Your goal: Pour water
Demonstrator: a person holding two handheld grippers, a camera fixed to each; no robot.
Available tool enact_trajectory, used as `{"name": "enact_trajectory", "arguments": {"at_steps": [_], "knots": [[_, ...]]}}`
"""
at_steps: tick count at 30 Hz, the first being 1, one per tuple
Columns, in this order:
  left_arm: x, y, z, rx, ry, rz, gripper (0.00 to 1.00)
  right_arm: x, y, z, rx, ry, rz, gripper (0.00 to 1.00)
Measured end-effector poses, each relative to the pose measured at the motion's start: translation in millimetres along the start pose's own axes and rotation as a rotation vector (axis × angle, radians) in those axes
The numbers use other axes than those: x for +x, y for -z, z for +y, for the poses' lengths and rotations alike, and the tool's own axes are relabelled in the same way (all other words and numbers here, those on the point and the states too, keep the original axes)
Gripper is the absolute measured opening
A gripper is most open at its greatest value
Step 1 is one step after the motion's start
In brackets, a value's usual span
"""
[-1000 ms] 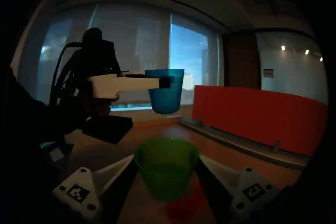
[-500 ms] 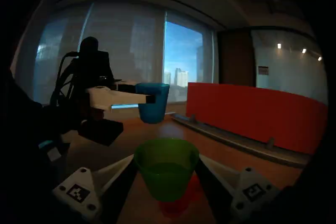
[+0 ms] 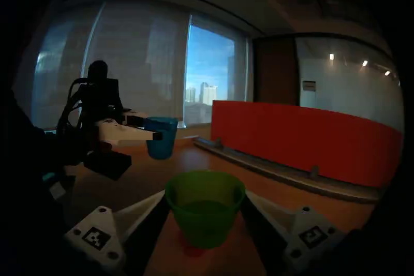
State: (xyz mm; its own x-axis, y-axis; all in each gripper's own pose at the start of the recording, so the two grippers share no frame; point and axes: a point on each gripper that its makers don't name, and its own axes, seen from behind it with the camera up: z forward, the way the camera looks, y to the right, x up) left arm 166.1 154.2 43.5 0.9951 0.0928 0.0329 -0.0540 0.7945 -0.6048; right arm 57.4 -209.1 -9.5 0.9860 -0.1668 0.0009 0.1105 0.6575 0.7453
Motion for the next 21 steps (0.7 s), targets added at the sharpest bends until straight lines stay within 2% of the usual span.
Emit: {"name": "enact_trajectory", "arguments": {"at_steps": [11,21], "knots": [[-12.5,1.7,1.6,-0.009,-0.003,-0.026,0.85,-4.7,8.4,10.5,-0.021,0.005,-0.017,0.90],[-42.8,2.7,3.5,-0.019,-0.035,-0.114,0.85,-26.4,10.5,14.7,-0.018,0.017,-0.093,0.90]]}}
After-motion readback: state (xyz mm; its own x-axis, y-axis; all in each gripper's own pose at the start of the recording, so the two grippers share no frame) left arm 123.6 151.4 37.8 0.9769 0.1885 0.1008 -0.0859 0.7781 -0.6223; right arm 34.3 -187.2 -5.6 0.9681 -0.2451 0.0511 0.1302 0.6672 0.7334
